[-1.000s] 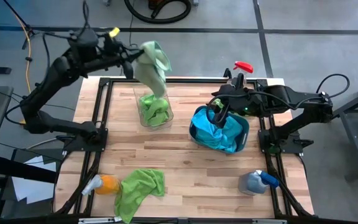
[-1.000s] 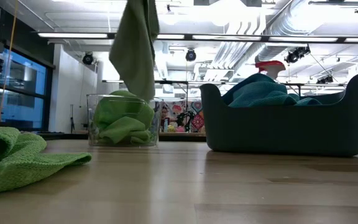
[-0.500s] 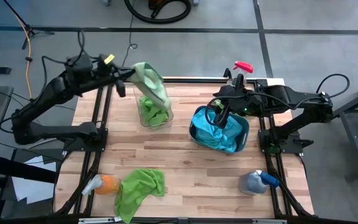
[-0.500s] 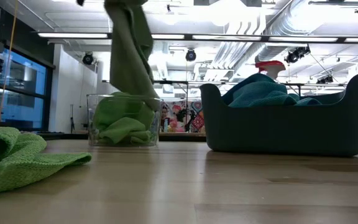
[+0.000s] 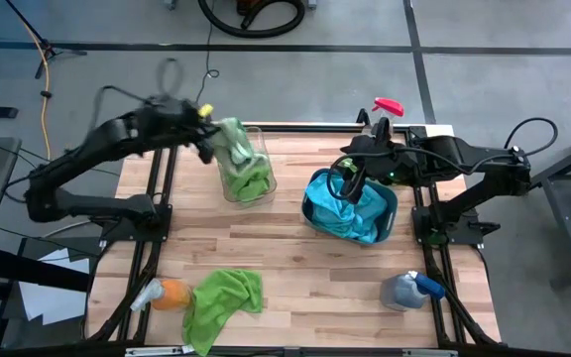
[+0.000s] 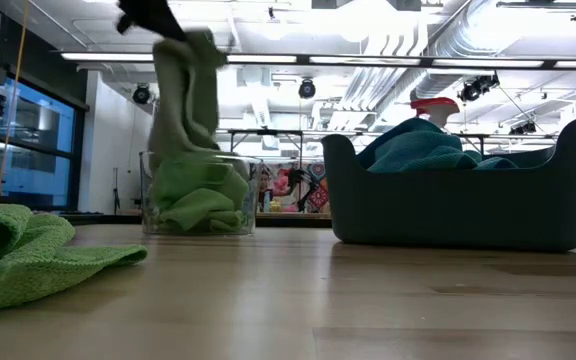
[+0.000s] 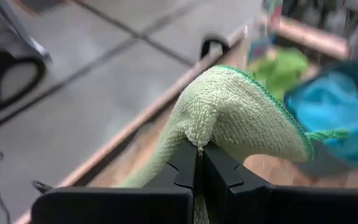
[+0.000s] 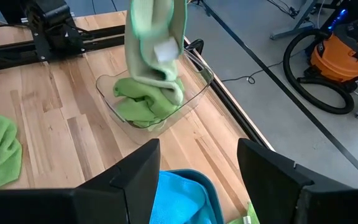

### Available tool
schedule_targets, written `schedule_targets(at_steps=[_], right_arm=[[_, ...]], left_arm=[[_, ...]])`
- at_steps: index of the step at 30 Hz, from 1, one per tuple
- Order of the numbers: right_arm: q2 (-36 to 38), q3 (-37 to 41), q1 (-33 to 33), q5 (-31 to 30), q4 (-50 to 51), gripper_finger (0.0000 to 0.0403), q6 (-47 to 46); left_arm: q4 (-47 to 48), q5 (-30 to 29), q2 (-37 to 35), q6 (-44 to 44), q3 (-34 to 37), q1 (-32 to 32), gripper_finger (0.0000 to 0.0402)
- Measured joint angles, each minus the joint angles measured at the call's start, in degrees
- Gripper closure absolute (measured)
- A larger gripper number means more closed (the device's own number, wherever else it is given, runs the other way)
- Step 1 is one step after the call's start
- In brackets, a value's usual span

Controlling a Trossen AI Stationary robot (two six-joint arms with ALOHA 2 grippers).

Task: Sort microfiber towel by color & place in baskets
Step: Put the light green towel into the transparent bin

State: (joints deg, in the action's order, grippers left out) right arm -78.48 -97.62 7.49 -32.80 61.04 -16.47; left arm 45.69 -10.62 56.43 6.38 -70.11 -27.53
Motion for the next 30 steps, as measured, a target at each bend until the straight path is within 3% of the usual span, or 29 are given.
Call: schedule_targets(at_steps=[6, 15, 22, 30], right_arm=[[0.0, 0.0, 0.0, 0.0, 0.0, 0.0192, 0.0], [0.0, 0.0, 0.0, 0.0, 0.0, 0.0192, -0.2], [0.0, 0.0, 0.0, 0.0, 0.5, 0.0192, -1.7], [0.0, 0.0, 0.0, 1.2, 0.6, 0.0192, -3.2]], left_arm=[[-0.2, 2.1, 11.9, -3.0, 0.1, 3.4, 0.0401], [-6.0, 11.7, 24.6, -6.5, 0.1, 6.2, 0.0401], [-6.0, 10.4, 25.9, -6.2, 0.1, 3.9, 0.0401], [-0.1, 1.9, 25.6, -7.5, 1.1, -0.7, 0.0401]])
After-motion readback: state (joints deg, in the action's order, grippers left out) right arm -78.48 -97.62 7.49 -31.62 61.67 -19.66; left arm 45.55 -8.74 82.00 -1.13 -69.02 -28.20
